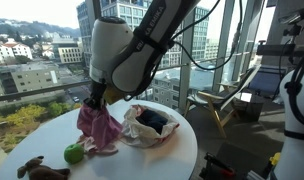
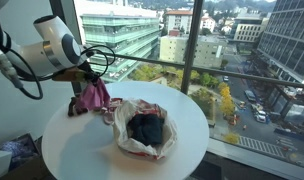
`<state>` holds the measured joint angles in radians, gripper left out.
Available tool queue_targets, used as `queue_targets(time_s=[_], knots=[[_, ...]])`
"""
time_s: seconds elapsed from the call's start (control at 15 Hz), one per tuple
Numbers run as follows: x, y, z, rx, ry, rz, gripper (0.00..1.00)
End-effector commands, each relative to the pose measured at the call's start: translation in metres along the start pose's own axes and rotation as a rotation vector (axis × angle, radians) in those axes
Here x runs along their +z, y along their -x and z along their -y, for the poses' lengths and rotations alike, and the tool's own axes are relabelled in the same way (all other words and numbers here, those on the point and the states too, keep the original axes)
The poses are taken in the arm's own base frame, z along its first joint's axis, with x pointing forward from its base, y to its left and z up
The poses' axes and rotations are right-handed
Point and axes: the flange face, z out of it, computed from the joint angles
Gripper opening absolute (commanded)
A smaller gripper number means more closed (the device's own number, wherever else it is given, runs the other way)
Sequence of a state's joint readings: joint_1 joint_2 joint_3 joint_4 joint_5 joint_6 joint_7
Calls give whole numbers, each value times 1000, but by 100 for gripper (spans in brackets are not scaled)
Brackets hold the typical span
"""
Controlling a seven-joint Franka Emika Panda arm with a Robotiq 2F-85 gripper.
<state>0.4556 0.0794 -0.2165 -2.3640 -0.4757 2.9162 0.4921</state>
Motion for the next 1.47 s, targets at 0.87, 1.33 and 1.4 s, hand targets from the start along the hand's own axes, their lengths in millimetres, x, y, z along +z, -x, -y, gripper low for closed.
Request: queue_targets(time_s=[0.87,1.33,1.4], knots=[[-139,57,-219,514,230,23,2],[-43,56,-210,432,53,122,2],[-27,58,-210,428,38,134,2]])
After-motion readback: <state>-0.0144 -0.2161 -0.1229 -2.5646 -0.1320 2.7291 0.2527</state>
